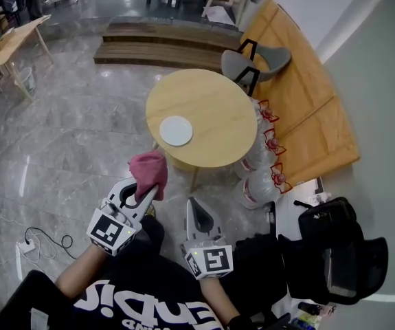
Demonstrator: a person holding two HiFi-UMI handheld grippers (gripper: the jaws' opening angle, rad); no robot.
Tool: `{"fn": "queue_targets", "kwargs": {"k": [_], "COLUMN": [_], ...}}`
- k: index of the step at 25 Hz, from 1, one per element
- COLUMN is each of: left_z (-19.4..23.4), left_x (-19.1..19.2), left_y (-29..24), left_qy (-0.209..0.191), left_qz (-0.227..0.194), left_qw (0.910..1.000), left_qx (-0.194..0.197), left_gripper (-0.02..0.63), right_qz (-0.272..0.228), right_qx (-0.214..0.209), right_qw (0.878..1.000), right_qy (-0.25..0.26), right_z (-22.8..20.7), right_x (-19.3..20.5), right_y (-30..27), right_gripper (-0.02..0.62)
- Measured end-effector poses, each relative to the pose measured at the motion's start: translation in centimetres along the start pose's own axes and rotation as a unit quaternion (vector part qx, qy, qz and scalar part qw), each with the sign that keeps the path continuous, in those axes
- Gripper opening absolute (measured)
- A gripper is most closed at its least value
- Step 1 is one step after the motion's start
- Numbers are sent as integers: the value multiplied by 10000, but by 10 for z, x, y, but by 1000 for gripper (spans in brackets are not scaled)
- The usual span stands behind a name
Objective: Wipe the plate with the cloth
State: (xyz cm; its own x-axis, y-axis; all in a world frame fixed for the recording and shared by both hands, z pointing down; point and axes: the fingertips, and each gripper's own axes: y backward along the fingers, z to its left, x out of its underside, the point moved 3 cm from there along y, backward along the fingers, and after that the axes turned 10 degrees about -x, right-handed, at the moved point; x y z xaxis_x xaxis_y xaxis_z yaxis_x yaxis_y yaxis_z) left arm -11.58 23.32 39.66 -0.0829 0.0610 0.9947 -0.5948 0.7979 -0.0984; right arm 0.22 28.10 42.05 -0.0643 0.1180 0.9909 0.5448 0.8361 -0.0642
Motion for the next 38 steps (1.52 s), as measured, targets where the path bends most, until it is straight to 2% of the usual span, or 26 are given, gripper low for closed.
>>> {"fn": "queue_targets", "kwargs": {"k": [11,18,26,38], "left_z": [79,116,126,129], "left_x": [6,6,5,-1], "left_y": [-95,-138,-178,-247], "left_qy": [173,271,237,278], "left_qz": [132,179,172,169], "left_qw": [9990,9983,9982,9994], "left_qx": [378,490,526,154], "left_gripper": [63,63,63,63], "right_qz": [169,259,288,344], "right_qx": [125,365,356,64], "right_qw": [9998,9990,9989,9994], "right_qy": [-25,-68,-106,-61], "right_z": [-55,-87,-122,-194], "right_x": [-12,-13,-17,-26], "right_y": [-120,-162,-190,-214], "right_gripper": [21,21,21,21]}}
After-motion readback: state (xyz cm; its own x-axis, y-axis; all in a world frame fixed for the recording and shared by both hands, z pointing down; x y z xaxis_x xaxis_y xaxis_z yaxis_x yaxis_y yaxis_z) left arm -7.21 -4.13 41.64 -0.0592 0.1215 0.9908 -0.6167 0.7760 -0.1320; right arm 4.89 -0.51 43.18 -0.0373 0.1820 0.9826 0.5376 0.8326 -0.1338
